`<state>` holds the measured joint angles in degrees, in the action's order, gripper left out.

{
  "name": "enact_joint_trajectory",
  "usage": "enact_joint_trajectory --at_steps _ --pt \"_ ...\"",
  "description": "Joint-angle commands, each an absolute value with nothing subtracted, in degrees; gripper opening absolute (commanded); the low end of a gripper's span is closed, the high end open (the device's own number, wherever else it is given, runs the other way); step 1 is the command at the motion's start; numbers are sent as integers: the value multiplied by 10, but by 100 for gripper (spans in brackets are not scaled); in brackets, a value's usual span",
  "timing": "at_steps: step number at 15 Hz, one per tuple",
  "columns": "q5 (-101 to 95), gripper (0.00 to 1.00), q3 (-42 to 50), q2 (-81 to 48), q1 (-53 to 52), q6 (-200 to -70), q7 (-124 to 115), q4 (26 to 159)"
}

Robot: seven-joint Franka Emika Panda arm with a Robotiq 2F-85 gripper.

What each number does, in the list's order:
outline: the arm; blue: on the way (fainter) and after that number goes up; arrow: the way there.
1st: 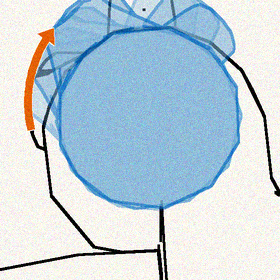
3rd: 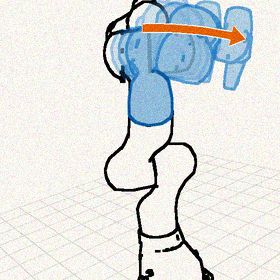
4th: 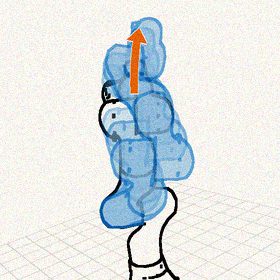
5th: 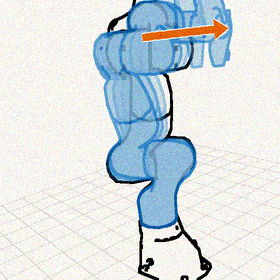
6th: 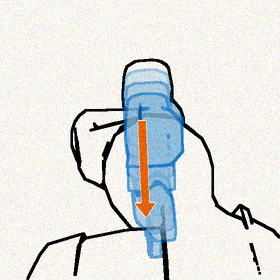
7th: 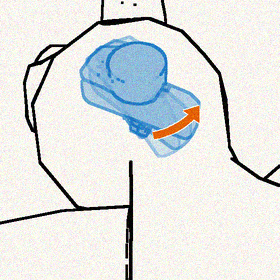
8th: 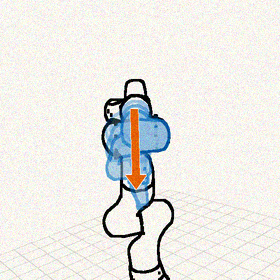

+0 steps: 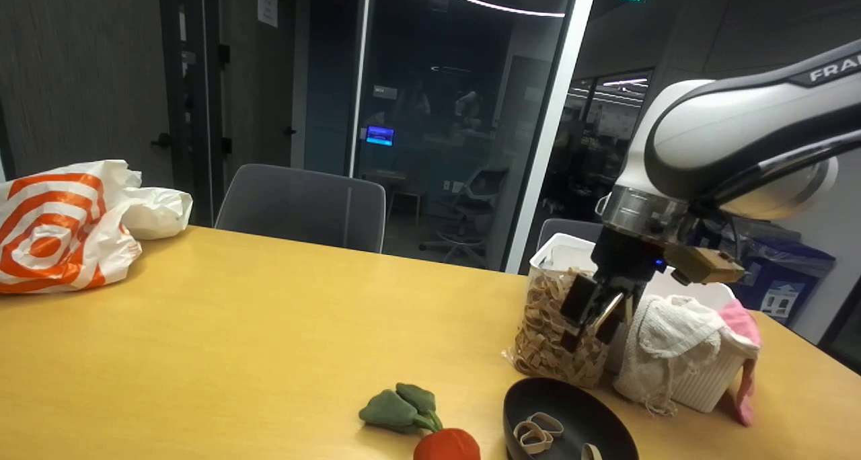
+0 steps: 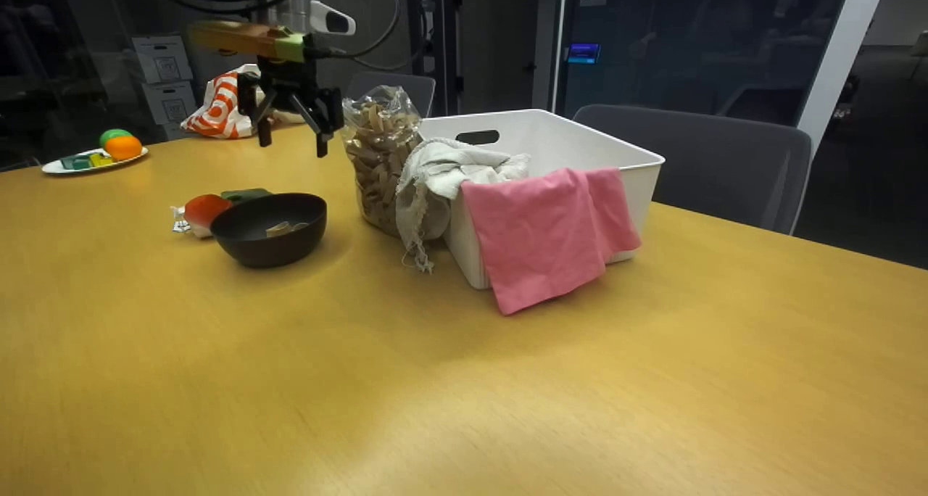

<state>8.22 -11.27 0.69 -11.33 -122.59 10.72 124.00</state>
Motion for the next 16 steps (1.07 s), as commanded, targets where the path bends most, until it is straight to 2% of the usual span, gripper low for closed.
enact_joint_trajectory --at_steps 1,16 --pt "61 100 -122 -16 -122 -1272 151 1255" --pt "69 100 -151 -144 -120 -1371 251 1269"
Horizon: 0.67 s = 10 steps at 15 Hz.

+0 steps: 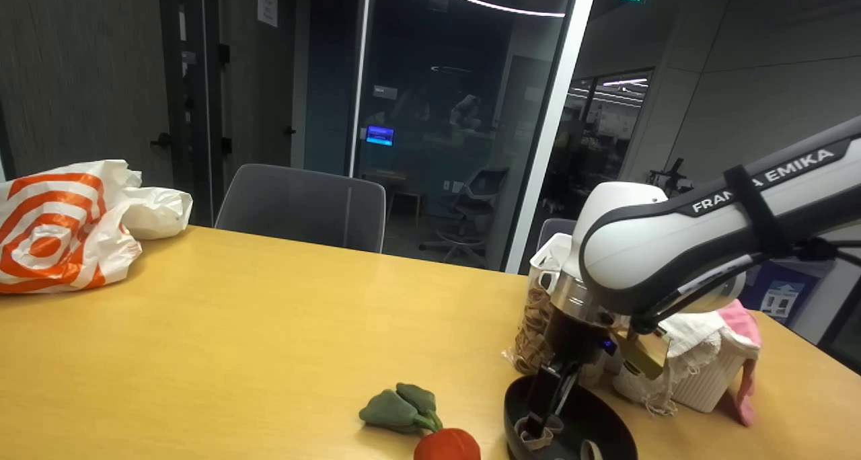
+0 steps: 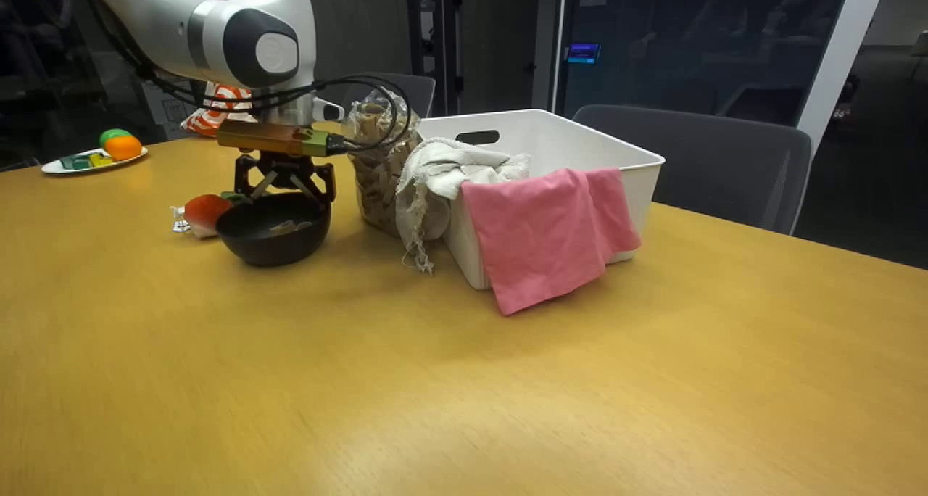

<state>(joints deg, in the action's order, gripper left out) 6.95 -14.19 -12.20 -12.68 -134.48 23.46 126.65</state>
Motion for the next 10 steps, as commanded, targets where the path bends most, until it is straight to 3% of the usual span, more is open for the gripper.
enact_joint_trajectory --at_steps 1,3,4,6,10 --pt "66 100 -152 -152 -120 -1376 253 1270" --pt "59 100 -152 -167 -119 -1389 254 1272" --pt "57 75 -153 -171 -118 -1395 257 1274" --pt "57 67 -156 -163 -116 -1398 262 1277" --pt "61 34 -160 -141 -112 -1387 272 1288"
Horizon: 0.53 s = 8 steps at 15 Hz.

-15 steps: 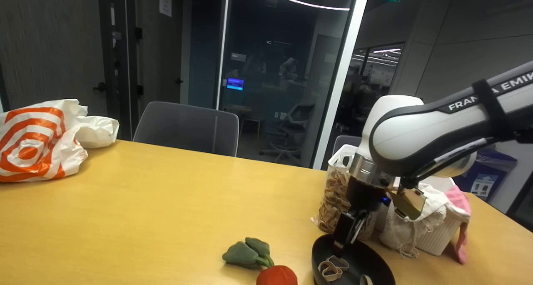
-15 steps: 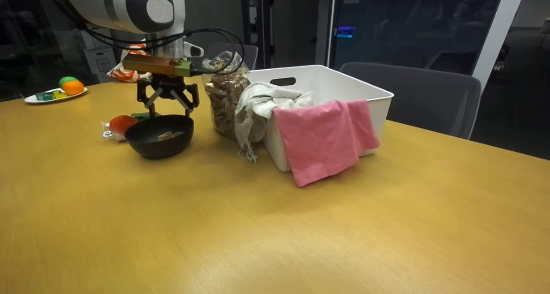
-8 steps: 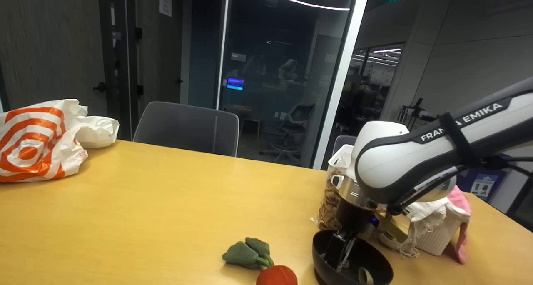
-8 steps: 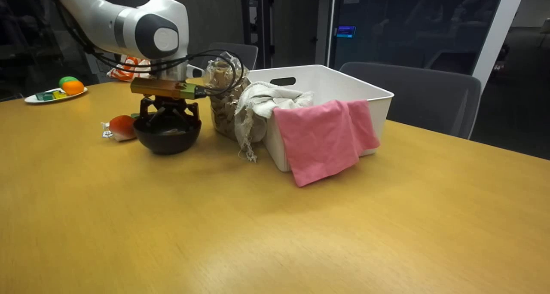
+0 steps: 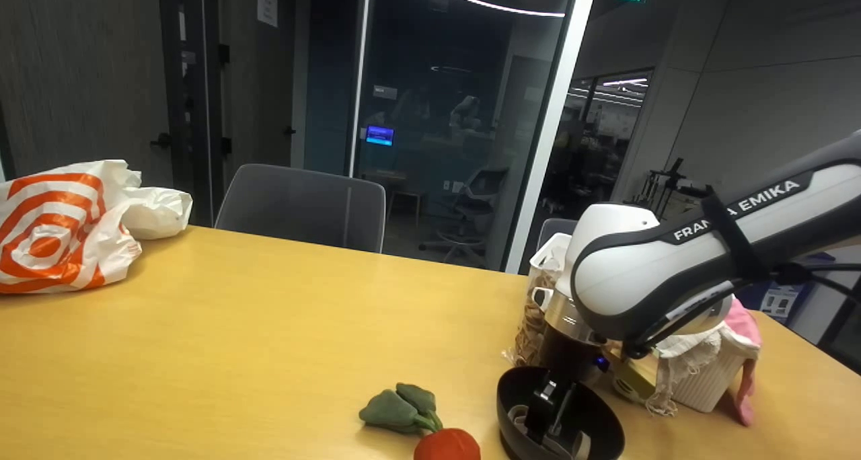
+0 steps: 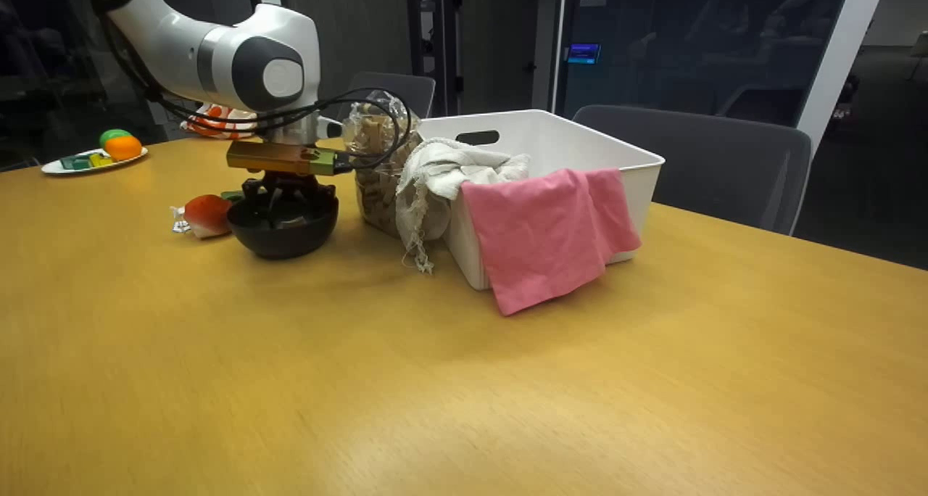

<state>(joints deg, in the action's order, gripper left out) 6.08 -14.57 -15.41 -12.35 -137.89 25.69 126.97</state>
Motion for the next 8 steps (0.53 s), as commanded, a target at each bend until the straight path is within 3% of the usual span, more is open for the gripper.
enact_joint_trajectory --at_steps 1,3,7,8 --pt "58 27 -159 -138 -113 -1384 270 1290" --pt "57 13 -159 -132 -112 -1377 269 1293" --pt "64 7 -156 -102 -104 -1343 271 1297" --pt "67 11 -155 -91 -100 -1330 275 1296"
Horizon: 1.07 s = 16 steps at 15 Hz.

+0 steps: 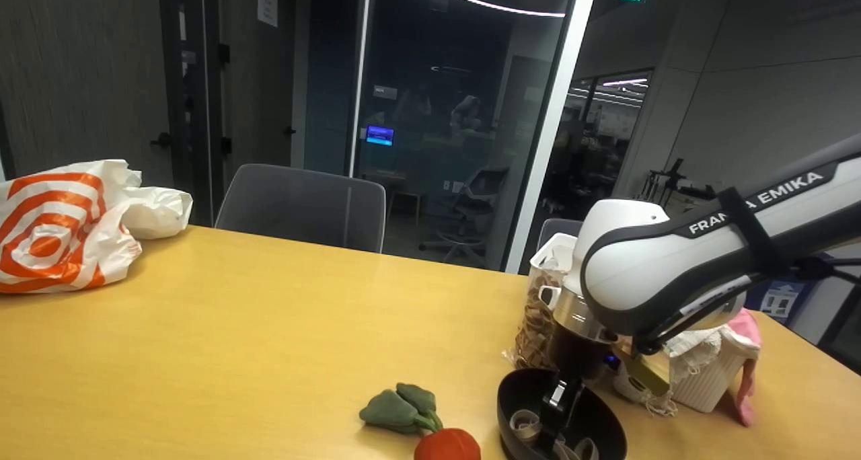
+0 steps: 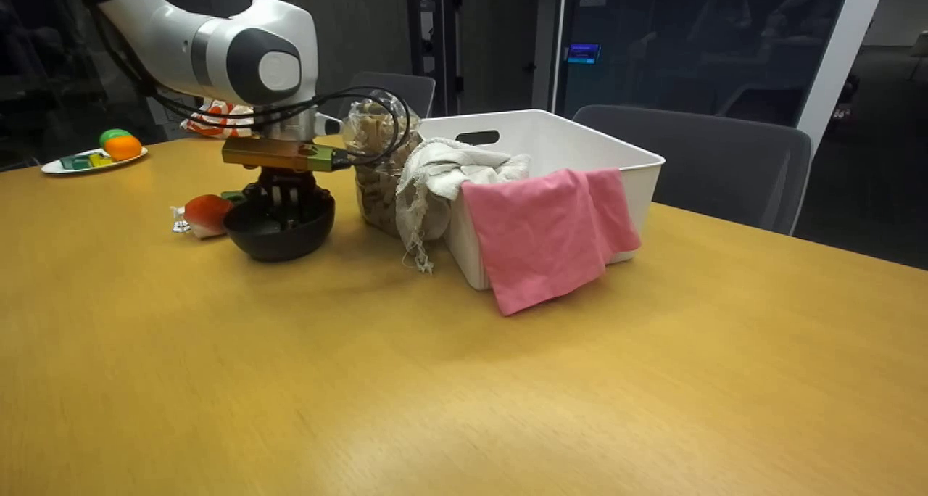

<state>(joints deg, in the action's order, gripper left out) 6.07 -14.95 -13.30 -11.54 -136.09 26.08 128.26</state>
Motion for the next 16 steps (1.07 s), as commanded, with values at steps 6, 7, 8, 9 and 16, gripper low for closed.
enact_joint_trajectory --at_steps 6,7,8,9,16 --pt "121 12 -144 -34 -78 -1216 334 1270" --pt "129 12 -138 -20 -76 -1196 343 1264" --pt "130 11 -132 -9 -75 -1179 347 1258" --pt "127 12 -126 3 -76 -1165 349 1252" --pt "73 12 -95 81 -85 -1080 329 1188"
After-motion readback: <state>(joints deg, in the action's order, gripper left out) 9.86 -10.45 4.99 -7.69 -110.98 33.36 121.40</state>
